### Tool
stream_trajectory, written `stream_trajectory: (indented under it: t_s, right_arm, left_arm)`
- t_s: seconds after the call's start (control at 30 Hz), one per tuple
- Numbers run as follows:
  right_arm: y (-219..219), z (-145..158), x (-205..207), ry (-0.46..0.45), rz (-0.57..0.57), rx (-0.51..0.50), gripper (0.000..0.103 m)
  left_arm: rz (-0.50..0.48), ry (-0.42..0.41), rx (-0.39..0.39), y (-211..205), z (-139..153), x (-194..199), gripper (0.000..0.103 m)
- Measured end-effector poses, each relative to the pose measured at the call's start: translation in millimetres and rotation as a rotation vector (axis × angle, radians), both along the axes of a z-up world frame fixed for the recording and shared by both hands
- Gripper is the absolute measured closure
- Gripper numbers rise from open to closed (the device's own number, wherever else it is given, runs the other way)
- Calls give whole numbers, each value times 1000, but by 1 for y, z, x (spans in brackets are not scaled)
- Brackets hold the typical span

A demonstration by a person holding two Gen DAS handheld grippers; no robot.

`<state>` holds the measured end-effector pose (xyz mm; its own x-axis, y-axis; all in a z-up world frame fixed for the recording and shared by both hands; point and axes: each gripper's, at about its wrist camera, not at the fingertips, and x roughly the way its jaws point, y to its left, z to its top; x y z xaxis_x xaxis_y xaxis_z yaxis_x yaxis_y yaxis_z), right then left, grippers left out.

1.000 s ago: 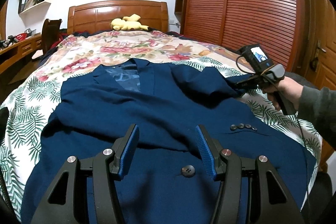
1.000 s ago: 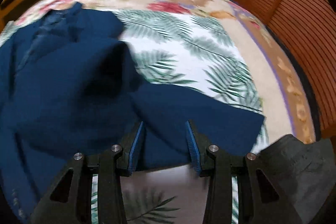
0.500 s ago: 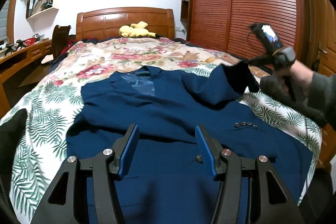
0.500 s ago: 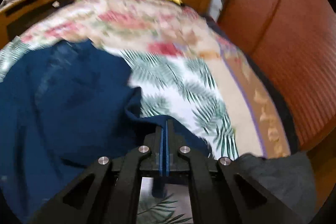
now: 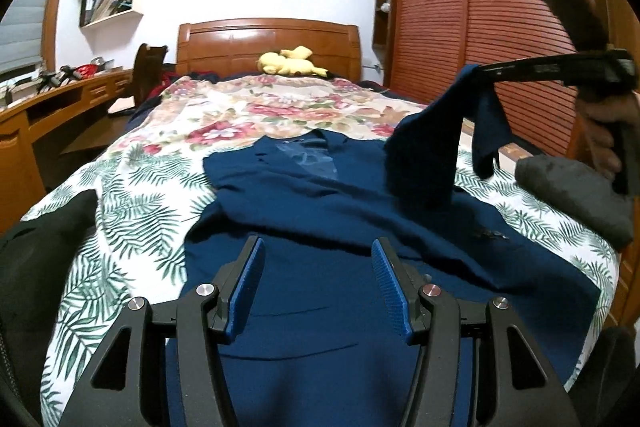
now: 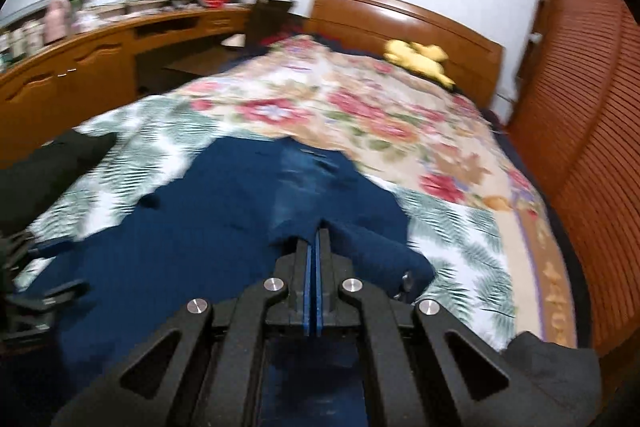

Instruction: Fold large clothes

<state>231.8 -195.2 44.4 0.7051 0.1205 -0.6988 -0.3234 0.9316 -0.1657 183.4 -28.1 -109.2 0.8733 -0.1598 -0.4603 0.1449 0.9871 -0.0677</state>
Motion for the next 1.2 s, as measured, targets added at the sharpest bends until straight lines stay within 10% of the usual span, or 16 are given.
stream_trajectory:
  t_s: [0.53,0.7,1.2]
  right_arm:
    - [51,-20,-18,94,81,46,100]
    - [43,-29,-24,79,51,44,68]
    - [25,-53,-45,211,53,-12,37]
  left_arm:
    - [11,5,3,4,-1,-2,46]
    - [-10,9,10,0,-2,0,46]
    - [-49,17,55,-7,-3,6,46]
